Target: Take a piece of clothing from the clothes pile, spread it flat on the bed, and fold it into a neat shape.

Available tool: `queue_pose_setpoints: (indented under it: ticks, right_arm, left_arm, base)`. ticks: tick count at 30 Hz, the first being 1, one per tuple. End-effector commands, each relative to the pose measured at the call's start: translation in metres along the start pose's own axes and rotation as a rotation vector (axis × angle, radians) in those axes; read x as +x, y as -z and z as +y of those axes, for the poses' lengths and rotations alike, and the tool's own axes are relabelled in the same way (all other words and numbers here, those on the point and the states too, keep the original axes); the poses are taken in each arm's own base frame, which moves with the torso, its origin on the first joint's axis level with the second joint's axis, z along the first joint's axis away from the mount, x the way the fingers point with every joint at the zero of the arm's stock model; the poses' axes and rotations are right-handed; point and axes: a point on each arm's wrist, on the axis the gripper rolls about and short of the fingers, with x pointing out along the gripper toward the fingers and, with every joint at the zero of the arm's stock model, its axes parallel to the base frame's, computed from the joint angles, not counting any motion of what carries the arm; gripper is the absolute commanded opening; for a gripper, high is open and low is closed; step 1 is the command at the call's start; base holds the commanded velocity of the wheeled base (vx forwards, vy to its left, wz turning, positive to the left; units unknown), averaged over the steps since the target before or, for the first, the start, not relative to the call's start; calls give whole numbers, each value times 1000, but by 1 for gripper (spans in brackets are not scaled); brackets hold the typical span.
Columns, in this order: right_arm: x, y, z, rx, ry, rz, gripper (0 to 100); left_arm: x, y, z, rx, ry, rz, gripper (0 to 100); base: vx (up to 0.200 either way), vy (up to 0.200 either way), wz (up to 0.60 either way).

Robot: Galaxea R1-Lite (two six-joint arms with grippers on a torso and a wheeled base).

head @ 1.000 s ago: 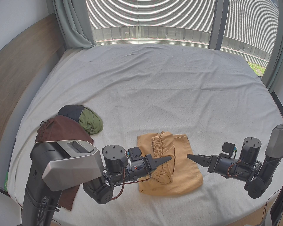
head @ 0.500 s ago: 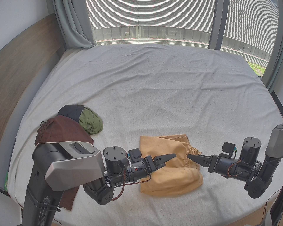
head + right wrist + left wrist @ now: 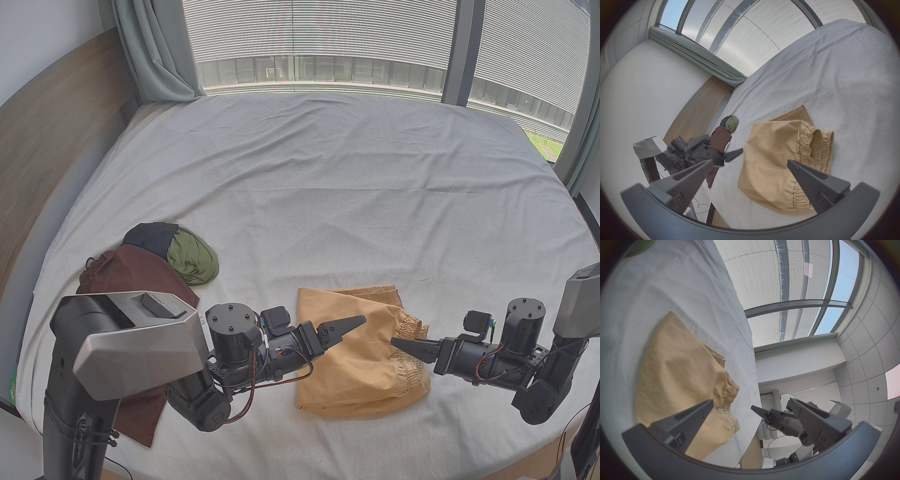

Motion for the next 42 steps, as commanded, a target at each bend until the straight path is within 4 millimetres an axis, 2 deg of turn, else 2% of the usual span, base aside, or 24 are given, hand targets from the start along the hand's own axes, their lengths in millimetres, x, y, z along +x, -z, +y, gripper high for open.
queue_pose_setpoints:
  ticks: [1,2,7,12,16,19,21,23,29,42]
  right_arm:
    - [6,10,-7,20,19,43,100]
    - [8,14,-7,21,16,58,100]
    - [8,17,-5,22,14,71,100]
    - [8,19,-2,20,6,83,100]
    - [9,22,-1,19,0,93,100]
    - [11,25,-2,24,5,109,100]
    - [11,26,-3,26,6,114,100]
    - [13,30,-4,31,11,130,100]
    - [16,42,-15,56,46,176,100]
    - [22,63,-37,79,110,255,100]
  left_arm:
    - [-11,-12,-15,18,14,-32,100]
    - [-15,-16,-21,30,18,-40,100]
    - [-29,-30,-22,86,6,-75,100]
    - [-44,-40,-16,192,-38,-106,100]
    - [-58,-44,-9,281,-86,-117,100]
    - [-73,-46,-8,336,-118,-116,100]
    - [-76,-45,-10,352,-118,-110,100]
    - [-83,-47,-15,379,-122,-112,100]
    - [-102,-54,-13,440,-167,-135,100]
    - [-110,-59,-9,481,-190,-144,100]
  base:
    - [0,0,0]
    - [0,0,0]
    - [0,0,0]
    - [0,0,0]
    - [0,0,0]
    - [0,0,0]
    - [0,0,0]
    - [0,0,0]
    - [0,0,0]
    - [0,0,0]
